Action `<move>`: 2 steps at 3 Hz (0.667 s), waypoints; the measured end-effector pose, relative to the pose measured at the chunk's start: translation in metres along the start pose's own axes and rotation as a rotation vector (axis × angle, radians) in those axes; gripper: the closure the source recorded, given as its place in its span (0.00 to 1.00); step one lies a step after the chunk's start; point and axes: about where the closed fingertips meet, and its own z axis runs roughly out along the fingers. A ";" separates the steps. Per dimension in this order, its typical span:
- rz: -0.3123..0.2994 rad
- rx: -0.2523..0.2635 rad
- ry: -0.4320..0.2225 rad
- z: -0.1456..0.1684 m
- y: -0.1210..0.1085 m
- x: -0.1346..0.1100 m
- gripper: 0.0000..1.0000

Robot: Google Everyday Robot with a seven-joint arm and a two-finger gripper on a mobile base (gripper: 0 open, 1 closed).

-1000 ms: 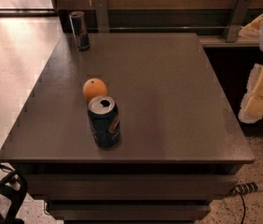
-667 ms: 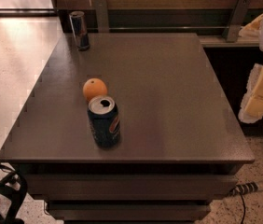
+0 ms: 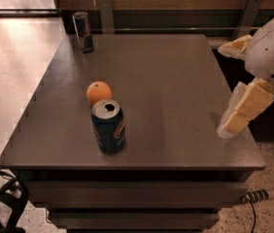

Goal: Move pepsi can near redbull can

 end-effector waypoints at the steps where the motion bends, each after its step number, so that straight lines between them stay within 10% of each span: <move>1: -0.003 -0.052 -0.174 0.036 0.009 -0.019 0.00; 2: 0.012 -0.102 -0.326 0.073 0.017 -0.032 0.00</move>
Offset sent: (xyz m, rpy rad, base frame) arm 0.0170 0.0954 -0.0904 0.5456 0.0479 0.1617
